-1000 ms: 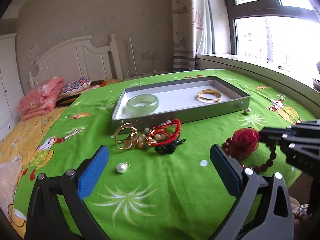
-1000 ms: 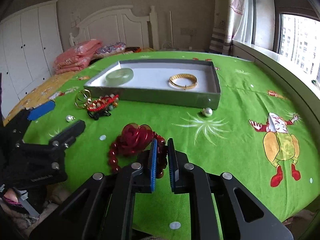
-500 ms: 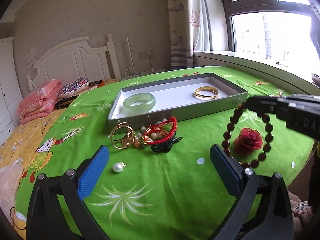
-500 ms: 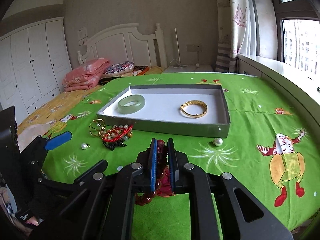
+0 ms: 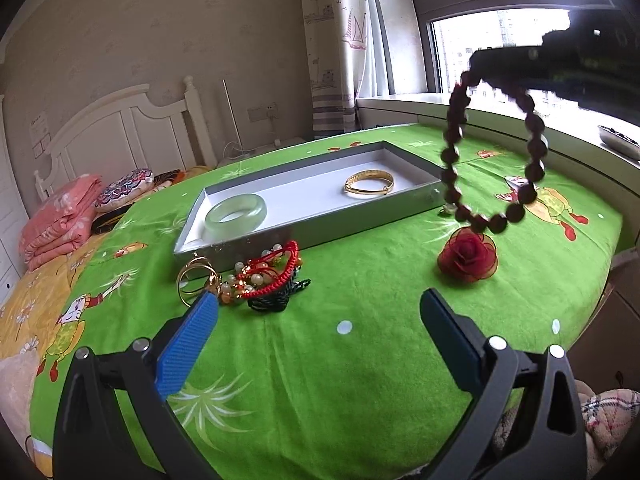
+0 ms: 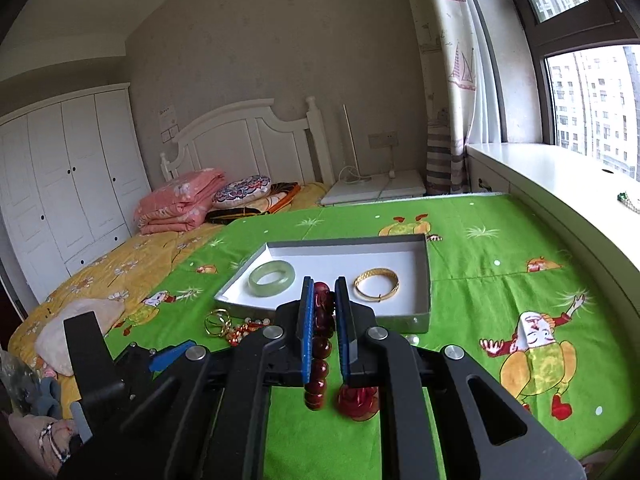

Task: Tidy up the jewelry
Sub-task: 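Lift the bead bracelet with the right tool, then grasp the red flower charm with the left tool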

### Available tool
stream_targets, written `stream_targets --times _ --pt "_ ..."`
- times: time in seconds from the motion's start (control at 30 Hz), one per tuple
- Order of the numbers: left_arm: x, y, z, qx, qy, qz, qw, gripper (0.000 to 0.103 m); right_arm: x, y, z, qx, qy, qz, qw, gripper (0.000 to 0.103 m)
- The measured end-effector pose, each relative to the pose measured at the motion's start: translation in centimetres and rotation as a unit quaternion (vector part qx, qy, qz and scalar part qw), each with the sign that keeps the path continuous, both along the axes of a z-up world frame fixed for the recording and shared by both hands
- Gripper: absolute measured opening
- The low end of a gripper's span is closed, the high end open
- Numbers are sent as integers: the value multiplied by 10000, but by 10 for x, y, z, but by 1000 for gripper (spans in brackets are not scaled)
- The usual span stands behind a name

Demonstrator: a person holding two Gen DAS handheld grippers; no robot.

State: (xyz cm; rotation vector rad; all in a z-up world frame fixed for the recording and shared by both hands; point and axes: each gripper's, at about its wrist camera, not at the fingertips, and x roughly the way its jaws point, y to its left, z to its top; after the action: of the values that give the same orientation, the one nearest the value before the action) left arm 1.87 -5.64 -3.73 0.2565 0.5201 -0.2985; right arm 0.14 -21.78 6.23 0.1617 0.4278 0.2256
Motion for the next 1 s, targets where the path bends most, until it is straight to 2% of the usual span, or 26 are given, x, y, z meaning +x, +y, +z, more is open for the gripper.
stream_targets --times 0.2,0.33,0.4,0.47,0.6,0.63,0.67,0.7,0.83,1.0 --pt "16 -21 8 -385 451 -369 9976 98 -4 -30 2 -119 48 -470 9988 12" --pt "22 -58 7 -322 680 -627 9952 98 -8 -48 -13 -216 212 -733 9969 12" --pt "24 -76 3 -221 730 -629 9951 93 -10 -58 -20 -184 281 -826 9960 12" --pt "30 -93 -3 -4 805 -506 9955 84 -14 -68 -26 -129 341 -881 9954 12" --pt "46 -111 -16 80 1226 -374 9917 69 -20 -78 -34 -96 382 -954 9947 12" --pt "45 -111 -16 51 1159 -351 9926 63 -21 -79 -36 -87 390 -954 9946 12" --pt "43 -111 -16 80 1119 -415 9928 45 -21 -79 -37 -82 400 -945 9947 12" --pt "41 -110 -15 100 1095 -443 9930 43 -21 -78 -38 -80 412 -928 9948 12" --pt "29 -92 -6 -63 767 -353 9964 42 -25 -67 -41 -35 439 -748 9962 12" --pt "15 -53 19 -271 45 187 9994 42 -32 -39 -38 -9 377 -383 9986 12"
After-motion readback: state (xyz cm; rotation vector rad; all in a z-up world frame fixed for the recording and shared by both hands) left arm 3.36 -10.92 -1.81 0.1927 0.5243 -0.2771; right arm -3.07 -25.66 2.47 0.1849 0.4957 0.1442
